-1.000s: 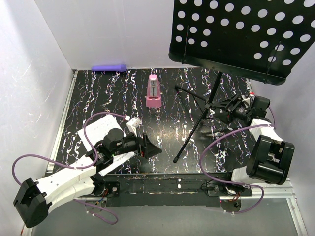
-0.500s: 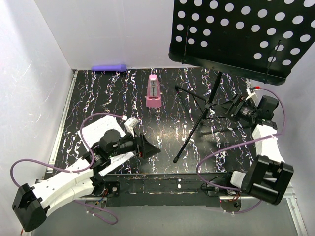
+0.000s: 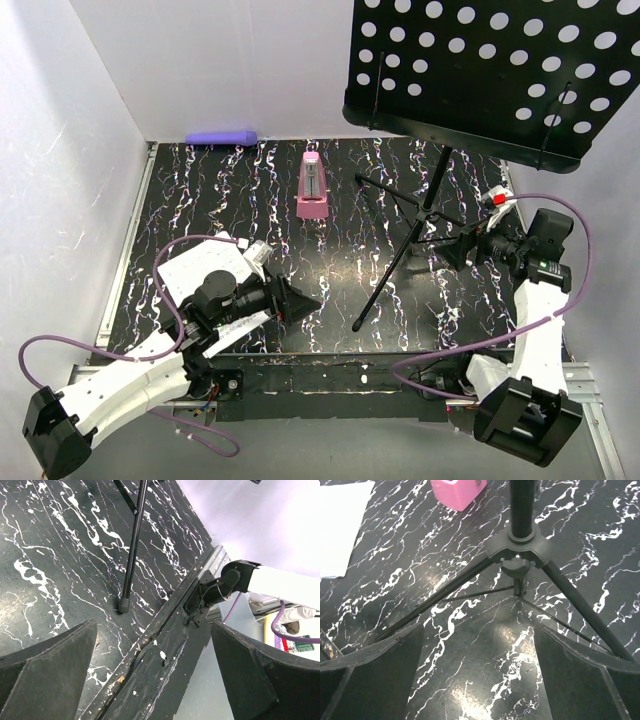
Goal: Set up the instrument practice props
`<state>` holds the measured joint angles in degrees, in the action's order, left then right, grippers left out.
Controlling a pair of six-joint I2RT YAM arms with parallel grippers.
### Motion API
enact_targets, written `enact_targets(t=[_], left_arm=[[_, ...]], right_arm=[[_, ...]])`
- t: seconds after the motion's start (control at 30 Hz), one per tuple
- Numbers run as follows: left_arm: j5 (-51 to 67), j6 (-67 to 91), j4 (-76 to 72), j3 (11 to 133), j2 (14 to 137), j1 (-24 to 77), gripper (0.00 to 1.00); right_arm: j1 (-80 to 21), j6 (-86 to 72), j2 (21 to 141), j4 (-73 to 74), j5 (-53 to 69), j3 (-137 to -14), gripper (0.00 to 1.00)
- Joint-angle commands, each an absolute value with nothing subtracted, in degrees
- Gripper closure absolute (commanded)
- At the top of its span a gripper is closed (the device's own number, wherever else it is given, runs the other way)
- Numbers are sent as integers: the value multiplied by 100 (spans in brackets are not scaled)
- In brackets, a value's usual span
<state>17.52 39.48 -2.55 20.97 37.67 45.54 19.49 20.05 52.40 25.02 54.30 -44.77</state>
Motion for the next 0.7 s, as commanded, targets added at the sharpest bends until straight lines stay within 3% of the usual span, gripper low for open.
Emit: enact_targets(t=[0.0,0.1,0.3,0.67], left_arm=[[1573,3920,-211,1951,3595,4553,2],[1556,3946,-167,1907,3490,4562,2],[1301,3911,-35,1784,3261,4553,2],[1353,3858,-79,1784,3419,4544,2]], right_arm=[[1943,4011,5737,3904,5966,-5208,7],[1697,4228,5959,4193,5636,-5502,13],[959,4579,5335,3041,4168,-4939,11],[-527,3192,5932,2392,1548,-5458,21]])
